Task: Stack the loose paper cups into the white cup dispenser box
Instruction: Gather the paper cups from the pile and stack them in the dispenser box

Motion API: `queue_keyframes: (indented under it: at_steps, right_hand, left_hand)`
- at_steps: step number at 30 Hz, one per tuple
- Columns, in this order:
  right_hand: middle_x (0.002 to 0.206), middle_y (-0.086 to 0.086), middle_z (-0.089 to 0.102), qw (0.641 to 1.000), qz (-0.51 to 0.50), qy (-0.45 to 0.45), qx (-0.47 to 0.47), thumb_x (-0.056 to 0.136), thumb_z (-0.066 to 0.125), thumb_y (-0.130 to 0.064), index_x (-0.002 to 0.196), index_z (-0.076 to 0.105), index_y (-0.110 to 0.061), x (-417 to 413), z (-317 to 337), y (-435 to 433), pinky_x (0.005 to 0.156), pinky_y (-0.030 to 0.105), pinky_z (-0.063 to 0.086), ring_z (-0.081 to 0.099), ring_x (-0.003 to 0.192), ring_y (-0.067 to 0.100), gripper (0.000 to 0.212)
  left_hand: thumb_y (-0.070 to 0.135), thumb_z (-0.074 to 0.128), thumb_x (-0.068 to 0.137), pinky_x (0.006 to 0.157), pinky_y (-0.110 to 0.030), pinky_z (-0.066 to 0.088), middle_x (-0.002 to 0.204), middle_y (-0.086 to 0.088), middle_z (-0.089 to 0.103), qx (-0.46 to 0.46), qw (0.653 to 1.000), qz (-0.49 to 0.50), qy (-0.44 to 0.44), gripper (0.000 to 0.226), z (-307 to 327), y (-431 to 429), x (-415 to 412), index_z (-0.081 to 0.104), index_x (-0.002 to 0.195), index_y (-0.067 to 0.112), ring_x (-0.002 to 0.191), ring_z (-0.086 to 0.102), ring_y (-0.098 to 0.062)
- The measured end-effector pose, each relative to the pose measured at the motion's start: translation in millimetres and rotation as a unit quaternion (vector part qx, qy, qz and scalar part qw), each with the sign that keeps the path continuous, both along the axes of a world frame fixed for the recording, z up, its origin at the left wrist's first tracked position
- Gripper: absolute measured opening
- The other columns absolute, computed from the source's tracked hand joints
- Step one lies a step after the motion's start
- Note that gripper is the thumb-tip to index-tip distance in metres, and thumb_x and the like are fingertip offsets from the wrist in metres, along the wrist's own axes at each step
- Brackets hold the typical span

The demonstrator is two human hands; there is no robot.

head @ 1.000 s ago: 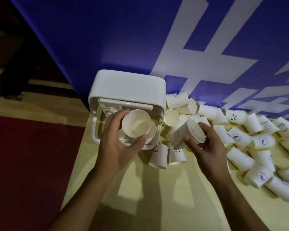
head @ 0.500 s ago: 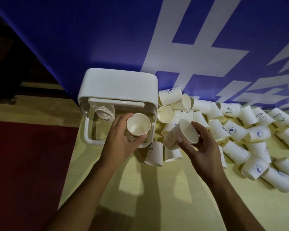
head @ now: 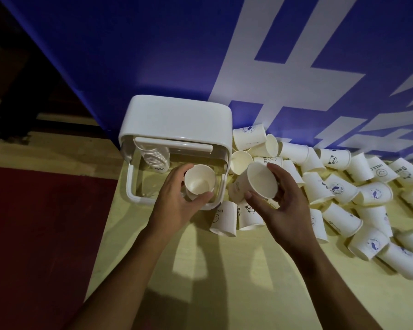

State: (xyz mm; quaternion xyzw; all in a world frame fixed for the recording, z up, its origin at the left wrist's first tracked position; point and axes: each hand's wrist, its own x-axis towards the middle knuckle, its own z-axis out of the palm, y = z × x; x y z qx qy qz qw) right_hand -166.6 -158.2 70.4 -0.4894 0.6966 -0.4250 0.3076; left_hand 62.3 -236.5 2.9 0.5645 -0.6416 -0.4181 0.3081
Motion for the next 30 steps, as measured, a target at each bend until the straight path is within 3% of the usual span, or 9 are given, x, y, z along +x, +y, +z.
queue_keyframes:
  at_steps: [4,8,13,16,20,25,30]
  right_hand:
    - [0.125,-0.034,0.059,0.999,0.007,-0.035,-0.038,0.077,0.089,-0.037,0.136,0.054,-0.038,19,12,-16,0.094,0.019,0.053,0.059,0.118,-0.005,0.069]
    - [0.125,-0.032,0.059,0.997,0.041,-0.014,-0.058,0.077,0.09,-0.036,0.134,0.054,-0.037,44,14,-35,0.094,0.018,0.05,0.058,0.119,-0.001,0.068]
    - [0.138,-0.012,0.061,0.993,0.074,0.037,-0.09,0.075,0.092,-0.032,0.141,0.055,-0.019,67,-2,-48,0.101,0.018,0.046,0.055,0.127,0.002,0.076]
    - [0.133,-0.014,0.06,0.989,0.091,0.055,-0.102,0.075,0.094,-0.031,0.137,0.055,-0.024,72,-10,-49,0.099,0.014,0.043,0.055,0.123,-0.003,0.074]
    - [0.129,-0.015,0.062,0.988,0.111,0.064,-0.091,0.077,0.091,-0.036,0.137,0.054,-0.027,73,-18,-51,0.099,0.014,0.043,0.058,0.122,0.002,0.072]
    - [0.134,-0.015,0.059,0.986,0.122,0.097,-0.058,0.075,0.091,-0.04,0.14,0.055,-0.021,74,-30,-52,0.102,0.011,0.04,0.056,0.125,0.005,0.077]
    - [0.143,-0.016,0.054,0.986,0.128,0.095,-0.043,0.081,0.086,-0.045,0.149,0.048,-0.02,77,-37,-48,0.104,0.013,0.042,0.047,0.129,-0.01,0.081]
  left_hand:
    - [0.06,0.078,0.081,0.107,-0.039,0.05,0.143,0.017,0.056,0.026,0.999,0.009,0.042,0.073,7,4,7,0.047,0.144,0.042,0.133,0.053,-0.006]
    - [0.069,0.061,0.089,0.109,-0.035,0.048,0.146,0.017,0.055,0.037,0.995,0.035,0.089,0.068,17,8,11,0.048,0.148,0.037,0.134,0.05,0.002]
    - [0.051,0.052,0.1,0.103,-0.027,0.05,0.137,0.014,0.063,0.041,0.984,0.055,0.162,0.05,35,5,7,0.058,0.144,0.027,0.128,0.057,0.001]
    - [0.044,0.047,0.105,0.098,-0.028,0.052,0.129,0.012,0.069,0.017,0.986,0.035,0.165,0.039,42,4,4,0.064,0.136,0.027,0.123,0.062,-0.007]
    - [0.04,0.049,0.108,0.095,-0.023,0.053,0.128,0.013,0.068,0.024,0.987,0.04,0.155,0.035,39,3,2,0.065,0.136,0.029,0.12,0.063,-0.003]
    - [0.032,0.05,0.11,0.094,-0.04,0.059,0.128,0.017,0.067,0.022,0.992,0.045,0.12,0.031,31,0,4,0.067,0.135,0.029,0.117,0.065,-0.005]
    - [0.039,0.051,0.108,0.092,-0.045,0.061,0.126,0.023,0.067,0.043,0.992,0.043,0.108,0.031,21,-3,6,0.066,0.134,0.036,0.111,0.069,-0.006]
